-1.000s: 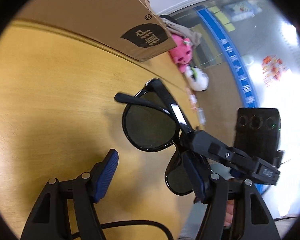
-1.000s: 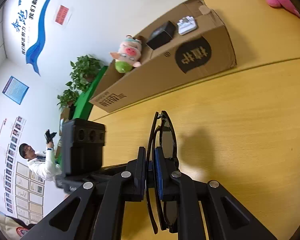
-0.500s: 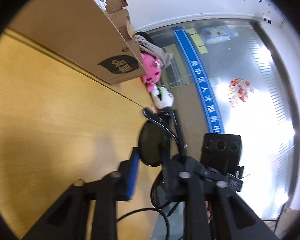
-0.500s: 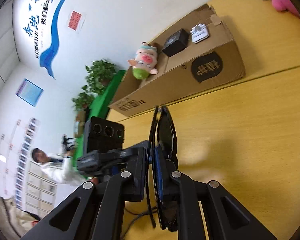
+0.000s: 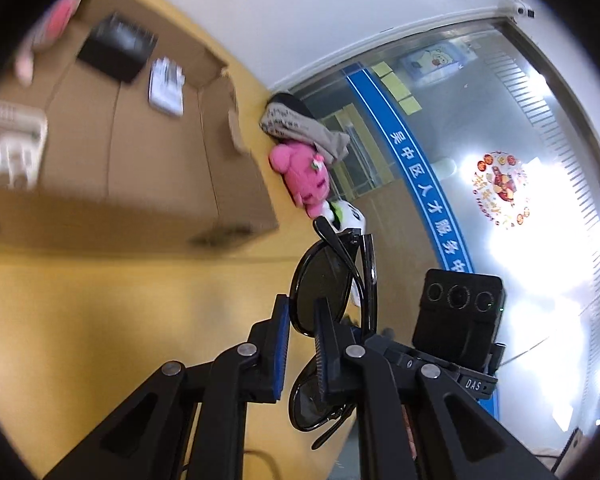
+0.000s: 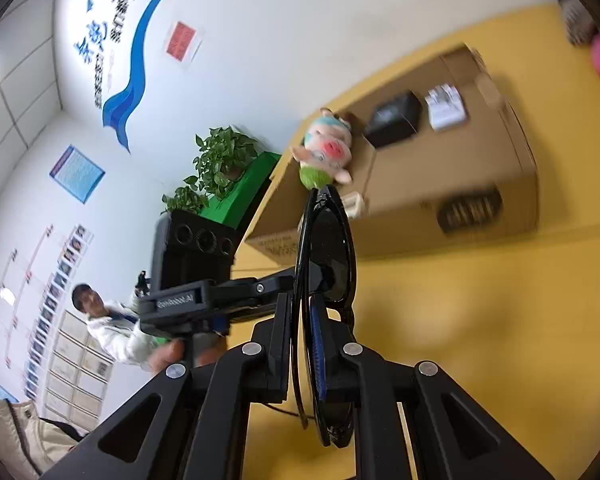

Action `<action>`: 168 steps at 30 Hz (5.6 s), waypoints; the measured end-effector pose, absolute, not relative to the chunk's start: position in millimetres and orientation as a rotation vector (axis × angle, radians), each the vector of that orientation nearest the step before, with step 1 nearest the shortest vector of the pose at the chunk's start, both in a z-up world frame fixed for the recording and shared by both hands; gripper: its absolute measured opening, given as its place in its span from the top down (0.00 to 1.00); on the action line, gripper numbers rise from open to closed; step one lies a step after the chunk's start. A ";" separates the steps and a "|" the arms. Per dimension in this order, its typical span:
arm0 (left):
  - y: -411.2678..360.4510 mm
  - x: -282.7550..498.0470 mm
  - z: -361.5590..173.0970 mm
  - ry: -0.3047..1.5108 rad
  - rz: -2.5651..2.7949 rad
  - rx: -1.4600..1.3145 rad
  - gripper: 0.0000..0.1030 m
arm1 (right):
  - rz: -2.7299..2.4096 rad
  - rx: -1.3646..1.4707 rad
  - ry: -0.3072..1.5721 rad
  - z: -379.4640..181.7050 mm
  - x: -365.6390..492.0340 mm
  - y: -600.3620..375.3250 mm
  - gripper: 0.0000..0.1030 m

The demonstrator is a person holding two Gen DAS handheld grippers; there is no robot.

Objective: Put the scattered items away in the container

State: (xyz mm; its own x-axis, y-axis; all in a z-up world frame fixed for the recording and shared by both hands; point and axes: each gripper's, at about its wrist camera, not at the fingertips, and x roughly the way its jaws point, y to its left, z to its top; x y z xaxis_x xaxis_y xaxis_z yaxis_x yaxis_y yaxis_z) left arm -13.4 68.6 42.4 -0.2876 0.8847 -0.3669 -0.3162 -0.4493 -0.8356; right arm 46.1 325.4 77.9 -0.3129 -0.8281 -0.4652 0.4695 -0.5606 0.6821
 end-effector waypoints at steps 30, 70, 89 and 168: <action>72.8 -243.4 19.2 -0.726 1.971 -1.389 0.94 | -1.932 1.240 -0.599 36.8 -201.6 298.1 0.90; 11.0 -16.1 33.8 0.125 2.967 -0.904 0.16 | -2.793 0.976 0.104 9.0 -64.1 243.2 0.00; 24.8 -19.5 -9.5 0.018 3.026 -0.707 0.12 | -2.866 0.666 0.070 2.6 -49.3 246.3 0.00; 22.5 -18.6 -0.7 0.016 3.074 -0.719 0.04 | -2.860 0.665 0.070 6.3 -52.4 246.8 0.00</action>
